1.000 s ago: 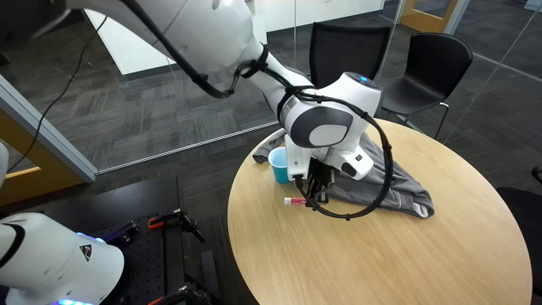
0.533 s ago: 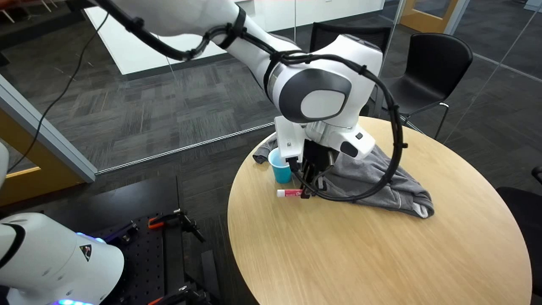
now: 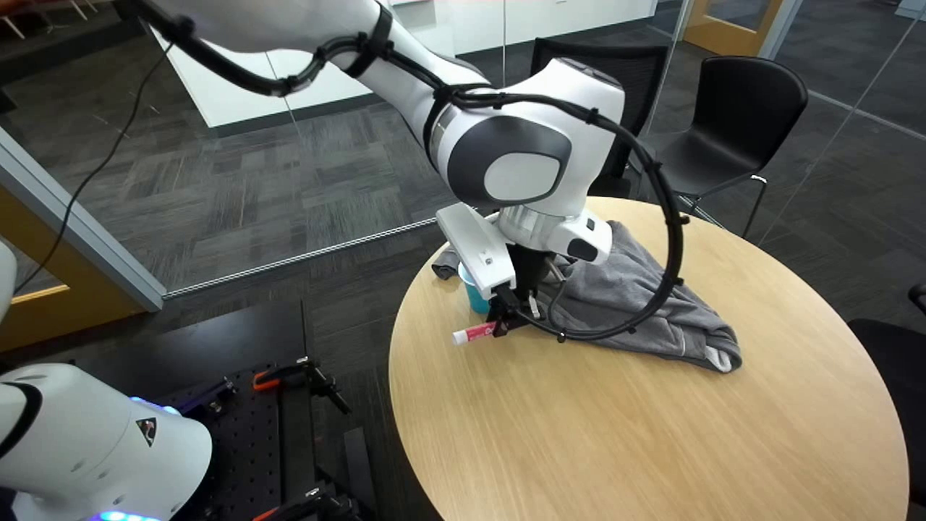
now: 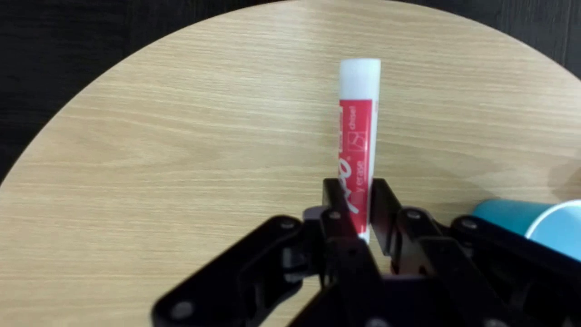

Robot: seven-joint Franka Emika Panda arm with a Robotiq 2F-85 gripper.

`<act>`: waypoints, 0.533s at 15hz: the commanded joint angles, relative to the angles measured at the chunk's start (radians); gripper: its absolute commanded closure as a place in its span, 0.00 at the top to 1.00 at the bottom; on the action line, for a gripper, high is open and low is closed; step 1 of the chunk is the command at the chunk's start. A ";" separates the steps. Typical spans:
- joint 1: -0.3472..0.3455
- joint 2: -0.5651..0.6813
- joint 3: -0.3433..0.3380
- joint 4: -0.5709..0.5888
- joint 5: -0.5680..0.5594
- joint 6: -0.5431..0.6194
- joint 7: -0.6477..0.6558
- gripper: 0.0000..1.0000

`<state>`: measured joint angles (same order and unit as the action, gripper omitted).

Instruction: Pick up the pen from the table and put it in the light blue cup.

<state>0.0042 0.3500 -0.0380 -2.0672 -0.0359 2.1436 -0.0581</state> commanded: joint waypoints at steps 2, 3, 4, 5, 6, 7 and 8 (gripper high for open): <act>-0.056 -0.067 0.046 -0.081 0.018 0.057 -0.268 0.05; -0.066 -0.073 0.053 -0.090 0.021 0.071 -0.328 0.05; -0.077 -0.077 0.061 -0.095 0.029 0.086 -0.388 0.05; -0.089 -0.078 0.070 -0.095 0.047 0.091 -0.452 0.05; -0.063 -0.032 0.051 -0.049 0.015 0.056 -0.350 0.05; -0.069 -0.032 0.052 -0.050 0.018 0.057 -0.366 0.19; -0.070 -0.031 0.052 -0.050 0.018 0.057 -0.365 0.19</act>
<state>-0.0565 0.3192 0.0051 -2.1191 -0.0147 2.2037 -0.4263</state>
